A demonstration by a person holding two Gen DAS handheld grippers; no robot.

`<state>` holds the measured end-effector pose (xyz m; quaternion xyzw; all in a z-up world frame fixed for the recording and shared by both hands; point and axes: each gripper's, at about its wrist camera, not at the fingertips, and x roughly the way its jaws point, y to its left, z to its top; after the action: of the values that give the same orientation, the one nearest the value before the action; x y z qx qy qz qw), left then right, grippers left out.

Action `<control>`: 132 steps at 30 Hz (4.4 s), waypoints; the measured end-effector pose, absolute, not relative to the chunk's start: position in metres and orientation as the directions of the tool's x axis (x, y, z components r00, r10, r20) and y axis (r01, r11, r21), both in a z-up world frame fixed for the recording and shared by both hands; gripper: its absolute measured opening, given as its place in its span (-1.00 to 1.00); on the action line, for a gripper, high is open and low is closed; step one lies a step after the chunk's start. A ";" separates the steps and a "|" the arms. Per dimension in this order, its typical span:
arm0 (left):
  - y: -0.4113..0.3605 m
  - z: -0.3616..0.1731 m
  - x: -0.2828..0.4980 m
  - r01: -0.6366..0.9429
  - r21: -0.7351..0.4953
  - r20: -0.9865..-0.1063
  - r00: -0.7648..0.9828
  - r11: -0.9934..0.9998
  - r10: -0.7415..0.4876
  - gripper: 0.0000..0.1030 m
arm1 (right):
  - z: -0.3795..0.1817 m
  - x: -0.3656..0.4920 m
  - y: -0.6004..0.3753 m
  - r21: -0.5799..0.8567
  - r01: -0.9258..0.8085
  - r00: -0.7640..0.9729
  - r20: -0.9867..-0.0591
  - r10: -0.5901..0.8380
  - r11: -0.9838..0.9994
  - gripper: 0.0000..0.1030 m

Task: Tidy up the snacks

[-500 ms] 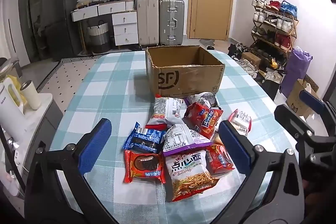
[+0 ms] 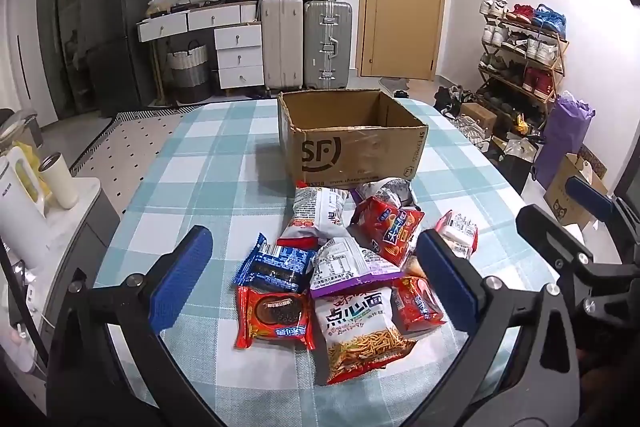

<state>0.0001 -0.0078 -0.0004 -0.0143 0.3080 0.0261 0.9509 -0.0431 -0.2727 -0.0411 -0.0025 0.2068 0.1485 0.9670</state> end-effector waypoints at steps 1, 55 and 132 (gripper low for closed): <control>-0.006 0.000 -0.001 -0.061 -0.014 -0.585 0.810 0.998 0.041 0.98 | -0.041 -0.043 -0.273 0.058 -0.289 0.870 -0.401 0.287 0.956 1.00; 0.001 0.001 -0.010 -0.077 -0.013 -0.579 0.814 0.997 0.055 0.98 | -0.052 -0.037 -0.269 0.055 -0.297 0.858 -0.423 0.292 0.953 1.00; 0.040 -0.079 0.007 -0.091 -0.057 -0.704 0.709 0.994 0.025 0.98 | -0.180 0.023 -0.231 0.319 -0.429 0.498 -0.697 0.516 0.845 -0.05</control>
<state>0.0066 0.0399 -0.0788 -0.0436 0.3799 0.0313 0.9235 0.0235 -0.2313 -0.1800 0.0515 0.4198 0.2736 0.8639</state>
